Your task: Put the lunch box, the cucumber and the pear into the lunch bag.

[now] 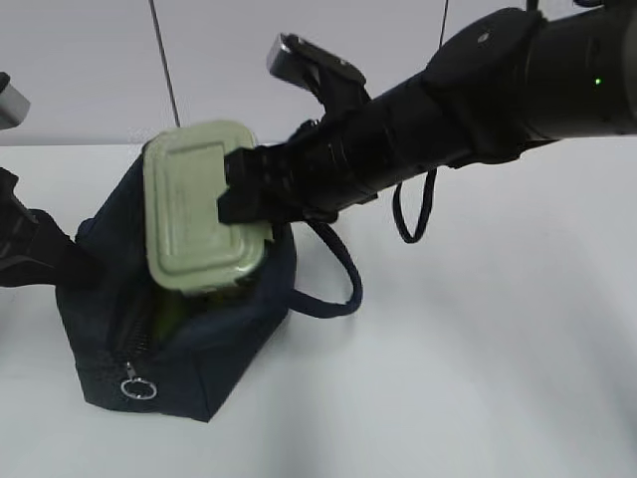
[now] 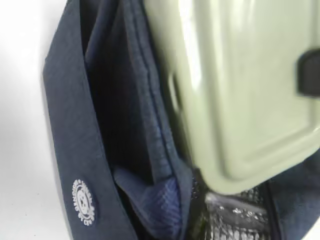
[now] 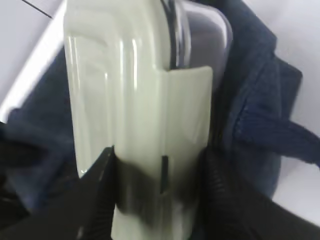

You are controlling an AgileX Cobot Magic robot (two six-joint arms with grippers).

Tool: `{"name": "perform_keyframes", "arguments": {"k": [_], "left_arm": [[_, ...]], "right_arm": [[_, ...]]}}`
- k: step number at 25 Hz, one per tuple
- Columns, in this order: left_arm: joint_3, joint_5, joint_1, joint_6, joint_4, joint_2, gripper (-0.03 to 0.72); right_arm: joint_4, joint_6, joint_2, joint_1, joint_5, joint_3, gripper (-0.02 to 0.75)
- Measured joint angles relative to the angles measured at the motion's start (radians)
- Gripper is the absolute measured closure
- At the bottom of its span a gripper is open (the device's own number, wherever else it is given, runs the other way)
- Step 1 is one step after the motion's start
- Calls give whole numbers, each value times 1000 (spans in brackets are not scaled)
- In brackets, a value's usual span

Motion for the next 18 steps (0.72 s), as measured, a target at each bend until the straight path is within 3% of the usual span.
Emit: {"name": "perform_keyframes", "arguments": {"k": [1,4,9,13,17,18], "left_arm": [[0,0,0,0,0,0,687],[0,0,0,0,-5,0,687],[0,0,0,0,-6,0,687],[0,0,0,0,-4,0,687],[0,-6,0,0,-4,-1,687],[0,-6,0,0,-4,-1,687]], "right_arm": [[-85,79,4,0,8,0,408],[-194,203,7,0,20,-2,409],[-196,226,52,23,47,-49,409],[-186,135,103,42,136,-148,391],[-193,95,94,46,221,-246,218],[-207,95,80,49,226,-260,218]]}}
